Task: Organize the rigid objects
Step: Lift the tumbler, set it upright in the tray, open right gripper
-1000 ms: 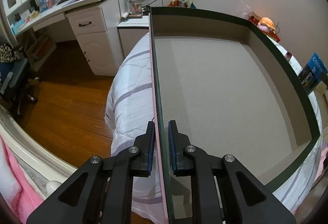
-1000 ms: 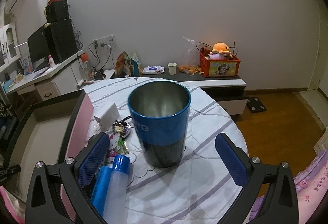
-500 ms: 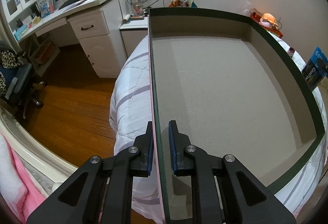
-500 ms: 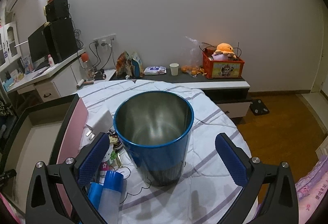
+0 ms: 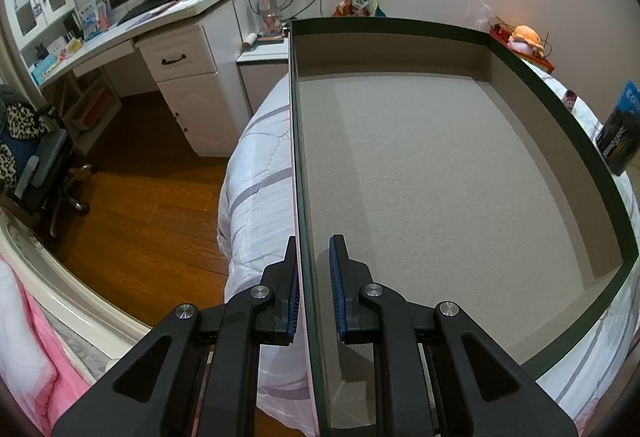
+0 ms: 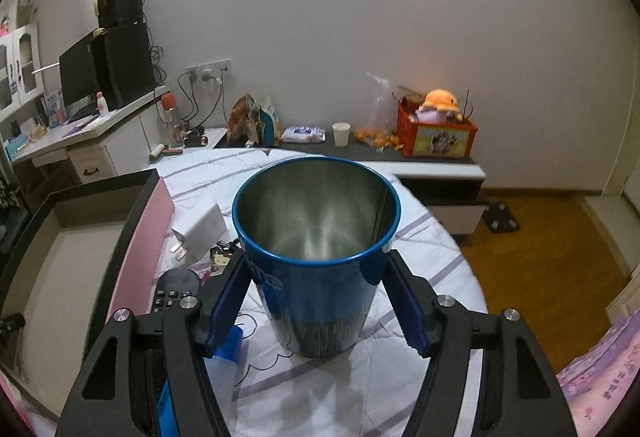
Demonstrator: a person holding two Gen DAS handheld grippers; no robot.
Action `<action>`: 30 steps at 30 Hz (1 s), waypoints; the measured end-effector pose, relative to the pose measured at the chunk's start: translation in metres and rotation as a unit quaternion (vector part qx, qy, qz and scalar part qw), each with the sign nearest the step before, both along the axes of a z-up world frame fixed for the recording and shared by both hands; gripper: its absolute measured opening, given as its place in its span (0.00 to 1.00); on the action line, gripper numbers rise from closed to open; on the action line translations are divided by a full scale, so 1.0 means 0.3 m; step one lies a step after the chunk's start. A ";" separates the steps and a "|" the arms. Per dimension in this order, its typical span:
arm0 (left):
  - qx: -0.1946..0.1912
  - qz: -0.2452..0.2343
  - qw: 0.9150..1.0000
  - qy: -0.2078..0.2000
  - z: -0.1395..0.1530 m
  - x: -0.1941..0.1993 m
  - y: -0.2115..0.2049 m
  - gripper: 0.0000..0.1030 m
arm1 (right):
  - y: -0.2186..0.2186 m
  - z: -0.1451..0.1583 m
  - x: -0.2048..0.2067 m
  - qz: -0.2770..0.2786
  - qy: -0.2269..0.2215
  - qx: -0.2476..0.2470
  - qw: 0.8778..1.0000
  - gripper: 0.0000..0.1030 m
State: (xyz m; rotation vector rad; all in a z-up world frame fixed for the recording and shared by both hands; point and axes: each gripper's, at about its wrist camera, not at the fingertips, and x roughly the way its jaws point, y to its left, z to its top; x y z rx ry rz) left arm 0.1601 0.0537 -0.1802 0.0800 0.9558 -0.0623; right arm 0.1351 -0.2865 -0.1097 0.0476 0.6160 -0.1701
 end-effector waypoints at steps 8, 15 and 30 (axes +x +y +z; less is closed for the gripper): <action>-0.012 0.003 1.000 -0.004 -0.004 -0.004 0.014 0.12 | 0.176 0.133 -0.063 0.049 -0.044 -0.019 0.998 0.66; -0.004 0.008 1.000 -0.008 -0.010 -0.004 0.011 0.12 | 0.456 0.141 -0.039 0.169 -0.040 0.003 0.985 0.66; -0.040 0.001 0.999 -0.006 -0.020 -0.011 0.046 0.14 | 0.725 -0.046 0.019 0.271 0.040 0.023 0.961 0.66</action>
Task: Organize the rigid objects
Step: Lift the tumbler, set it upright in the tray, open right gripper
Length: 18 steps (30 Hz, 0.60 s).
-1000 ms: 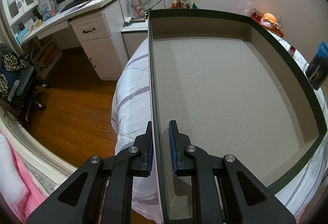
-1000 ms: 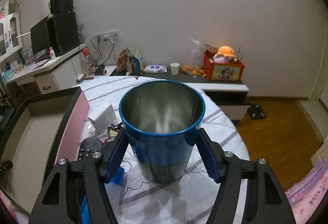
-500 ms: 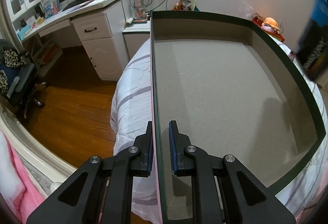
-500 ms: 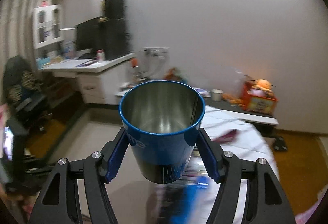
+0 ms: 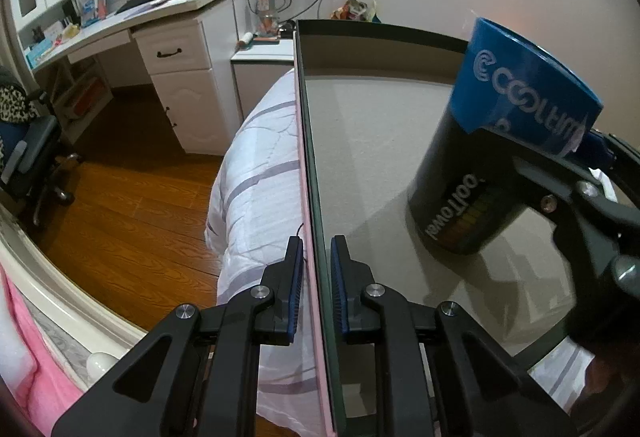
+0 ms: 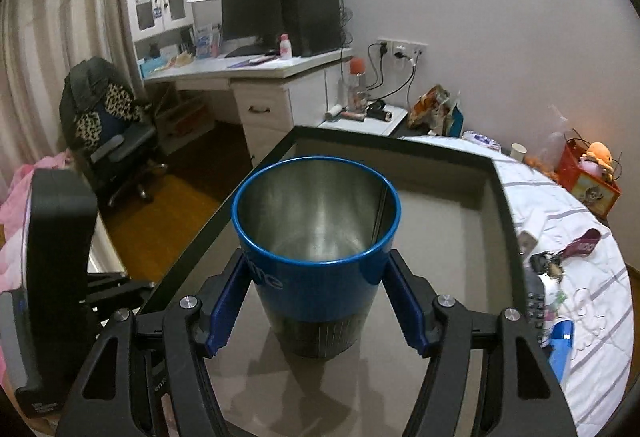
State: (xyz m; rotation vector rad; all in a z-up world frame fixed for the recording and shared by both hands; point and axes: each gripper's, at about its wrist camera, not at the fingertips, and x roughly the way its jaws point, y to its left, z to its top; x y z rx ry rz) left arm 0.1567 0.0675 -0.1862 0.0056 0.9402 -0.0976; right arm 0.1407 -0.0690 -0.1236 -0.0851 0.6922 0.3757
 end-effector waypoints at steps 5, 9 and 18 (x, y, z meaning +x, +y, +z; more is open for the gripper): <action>0.003 -0.001 1.000 -0.001 -0.001 -0.004 -0.012 0.12 | 0.033 0.001 -0.012 0.016 -0.002 0.000 1.000 0.66; 0.004 -0.001 1.000 -0.001 -0.002 -0.005 -0.017 0.12 | 0.045 0.000 -0.018 0.032 -0.005 -0.005 0.999 0.67; 0.000 -0.003 1.000 0.001 -0.003 -0.012 -0.017 0.12 | 0.009 0.023 -0.050 0.024 -0.035 -0.013 0.999 0.79</action>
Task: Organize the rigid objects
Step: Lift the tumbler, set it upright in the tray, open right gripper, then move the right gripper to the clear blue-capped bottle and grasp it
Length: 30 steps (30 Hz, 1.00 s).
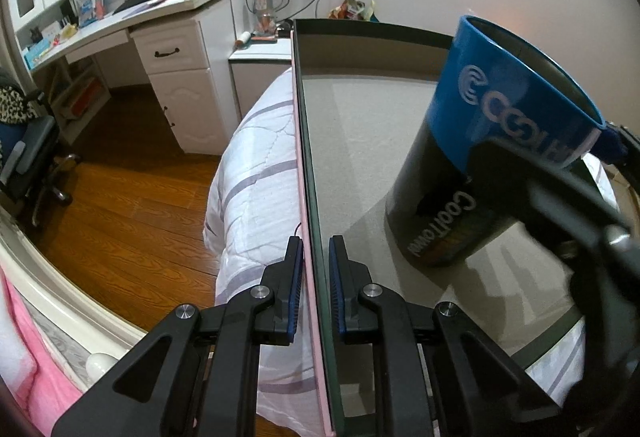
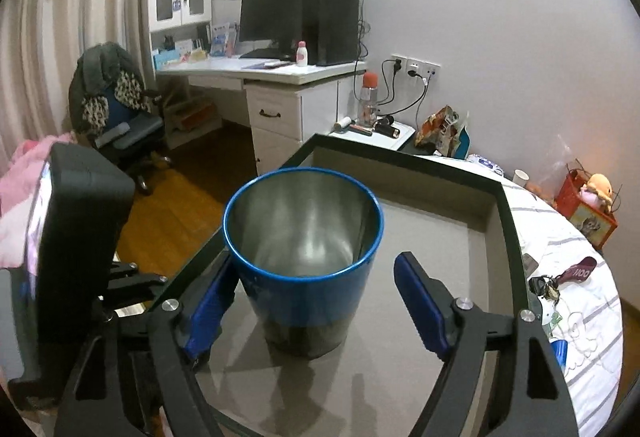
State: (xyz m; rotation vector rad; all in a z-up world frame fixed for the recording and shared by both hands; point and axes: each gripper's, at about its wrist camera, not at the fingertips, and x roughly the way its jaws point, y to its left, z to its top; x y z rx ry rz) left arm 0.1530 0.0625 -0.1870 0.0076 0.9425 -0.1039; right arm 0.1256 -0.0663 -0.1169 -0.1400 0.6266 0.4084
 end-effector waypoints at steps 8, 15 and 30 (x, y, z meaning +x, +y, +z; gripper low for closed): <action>0.002 0.000 1.000 0.002 0.001 0.001 -0.002 0.12 | -0.074 0.034 -0.051 0.004 -0.016 0.022 1.000 0.82; 0.006 0.003 1.000 0.002 0.003 -0.005 -0.008 0.12 | -0.146 0.062 -0.100 -0.007 -0.024 0.052 0.998 0.82; 0.025 0.012 1.000 0.005 0.010 -0.012 -0.033 0.12 | -0.513 0.131 -0.174 -0.187 -0.049 0.086 0.977 0.84</action>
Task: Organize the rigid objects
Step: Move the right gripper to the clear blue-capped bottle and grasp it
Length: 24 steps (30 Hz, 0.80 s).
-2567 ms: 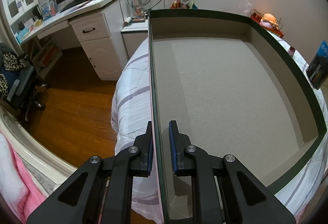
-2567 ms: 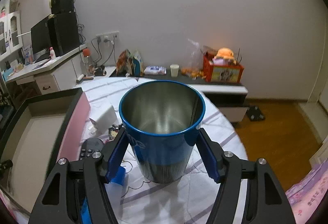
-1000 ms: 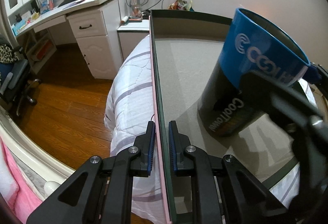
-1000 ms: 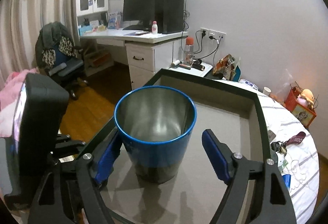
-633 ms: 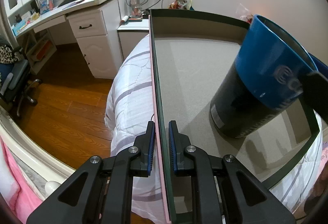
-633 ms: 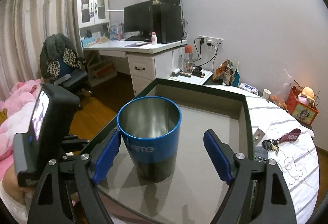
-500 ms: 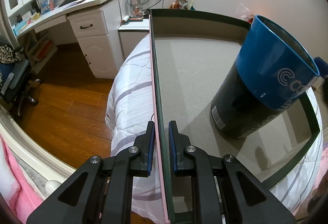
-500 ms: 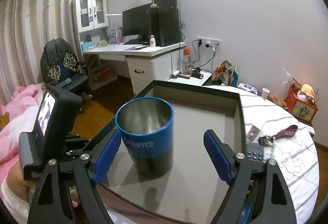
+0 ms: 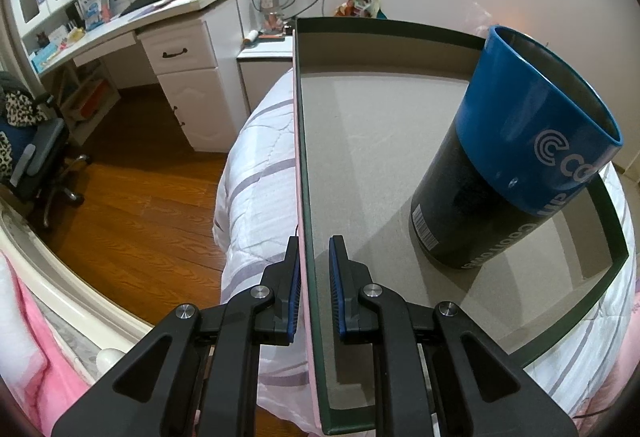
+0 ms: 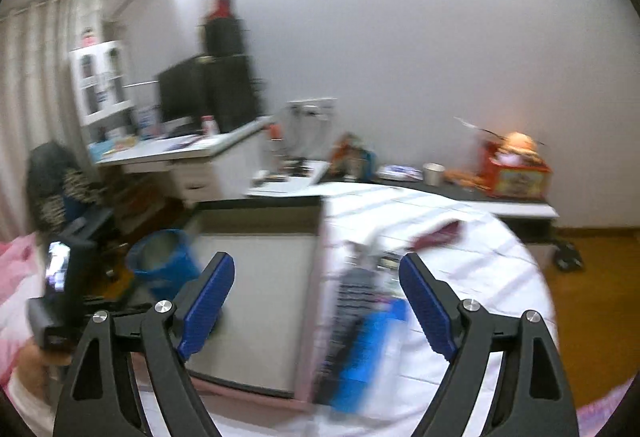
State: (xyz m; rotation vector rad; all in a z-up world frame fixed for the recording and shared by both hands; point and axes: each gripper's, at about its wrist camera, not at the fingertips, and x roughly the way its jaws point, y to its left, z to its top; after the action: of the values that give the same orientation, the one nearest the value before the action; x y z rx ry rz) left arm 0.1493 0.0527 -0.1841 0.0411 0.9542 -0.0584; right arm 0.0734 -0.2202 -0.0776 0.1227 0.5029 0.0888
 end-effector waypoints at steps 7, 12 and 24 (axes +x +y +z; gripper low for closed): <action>0.017 0.004 1.000 -0.008 0.012 -0.011 -0.018 0.12 | -0.120 -0.047 -0.005 -0.061 0.029 0.019 0.998 0.84; 0.020 0.005 1.000 -0.012 0.019 -0.018 -0.012 0.08 | -0.143 -0.086 -0.005 -0.069 0.049 0.016 0.996 0.84; 0.007 0.003 1.000 -0.004 0.023 -0.013 0.019 0.06 | -0.139 -0.160 -0.017 -0.055 0.092 0.010 0.994 0.84</action>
State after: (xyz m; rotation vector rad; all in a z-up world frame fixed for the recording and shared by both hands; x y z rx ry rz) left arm 0.1453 0.0582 -0.1773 0.0515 0.9458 -0.0459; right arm 0.0683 -0.2620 -0.1255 0.1799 0.6775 -0.0257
